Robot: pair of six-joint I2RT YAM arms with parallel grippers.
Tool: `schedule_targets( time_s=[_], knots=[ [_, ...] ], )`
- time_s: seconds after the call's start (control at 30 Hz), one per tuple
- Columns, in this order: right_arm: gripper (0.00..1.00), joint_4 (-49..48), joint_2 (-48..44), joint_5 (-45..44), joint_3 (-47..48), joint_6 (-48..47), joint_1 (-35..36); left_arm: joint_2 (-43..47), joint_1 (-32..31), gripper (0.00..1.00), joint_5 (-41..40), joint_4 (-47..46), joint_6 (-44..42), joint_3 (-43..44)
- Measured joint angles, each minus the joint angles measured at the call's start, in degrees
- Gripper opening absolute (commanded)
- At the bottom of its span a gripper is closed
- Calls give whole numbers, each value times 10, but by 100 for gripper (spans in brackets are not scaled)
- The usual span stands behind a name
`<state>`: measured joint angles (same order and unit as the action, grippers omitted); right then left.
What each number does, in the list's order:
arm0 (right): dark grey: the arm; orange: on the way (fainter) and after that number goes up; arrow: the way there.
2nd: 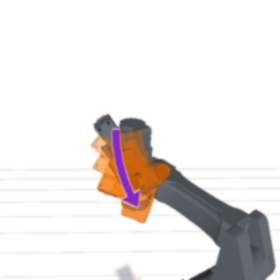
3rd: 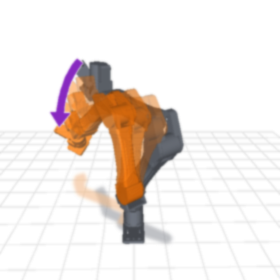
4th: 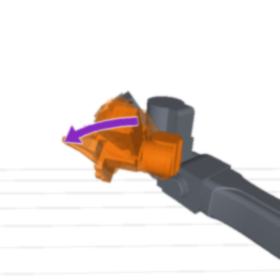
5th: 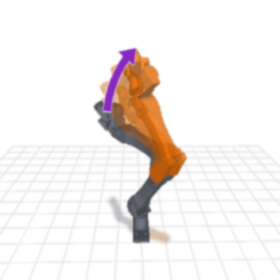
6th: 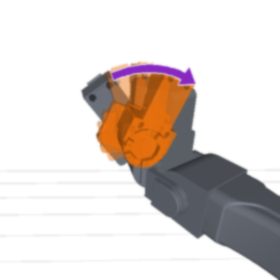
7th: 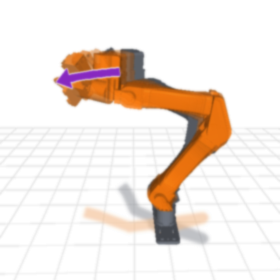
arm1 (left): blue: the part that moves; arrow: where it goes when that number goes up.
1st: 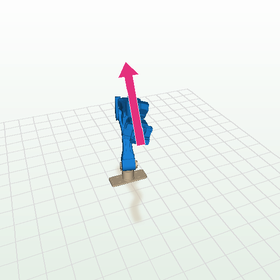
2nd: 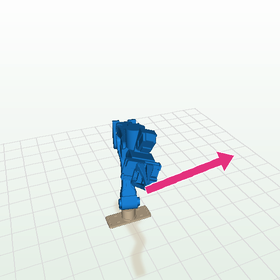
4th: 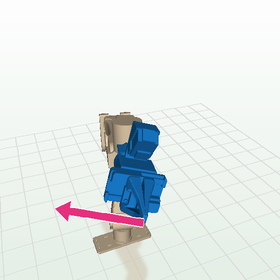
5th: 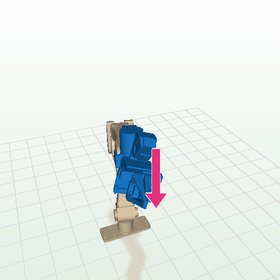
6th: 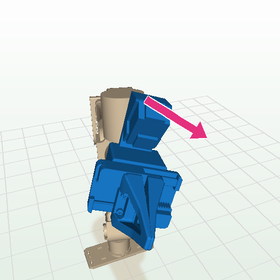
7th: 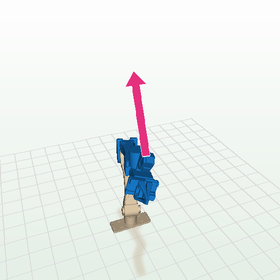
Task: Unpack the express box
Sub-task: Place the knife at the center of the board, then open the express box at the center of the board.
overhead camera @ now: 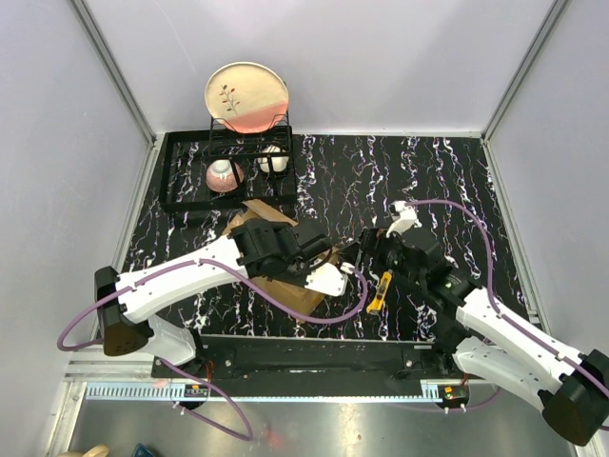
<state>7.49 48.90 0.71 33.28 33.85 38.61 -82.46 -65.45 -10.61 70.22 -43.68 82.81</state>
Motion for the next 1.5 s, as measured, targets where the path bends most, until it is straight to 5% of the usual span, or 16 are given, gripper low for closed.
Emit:
schedule_targets(
  time_s=[0.4,0.6,0.83,1.1,1.2,1.23,1.33,1.5],
  knots=[
    [100,-80,-49,84,-42,-114,37,0,34,0,67,11,-33,28],
    [100,-83,-49,4,-22,-211,152,5,36,0,129,40,-64,42],
    [100,-128,21,-198,16,-358,278,21,38,0,180,99,-115,58],
    [100,-208,75,-227,15,-404,279,24,37,0,220,99,-127,69],
    [83,-228,94,-225,11,-409,279,29,37,0,224,101,-132,70],
    [62,-230,94,-224,10,-410,279,30,37,0,224,101,-135,70],
    [37,-228,94,-214,9,-418,279,33,37,0,224,99,-139,70],
    [12,-209,94,-200,14,-421,279,39,37,0,224,99,-143,70]
  ],
)
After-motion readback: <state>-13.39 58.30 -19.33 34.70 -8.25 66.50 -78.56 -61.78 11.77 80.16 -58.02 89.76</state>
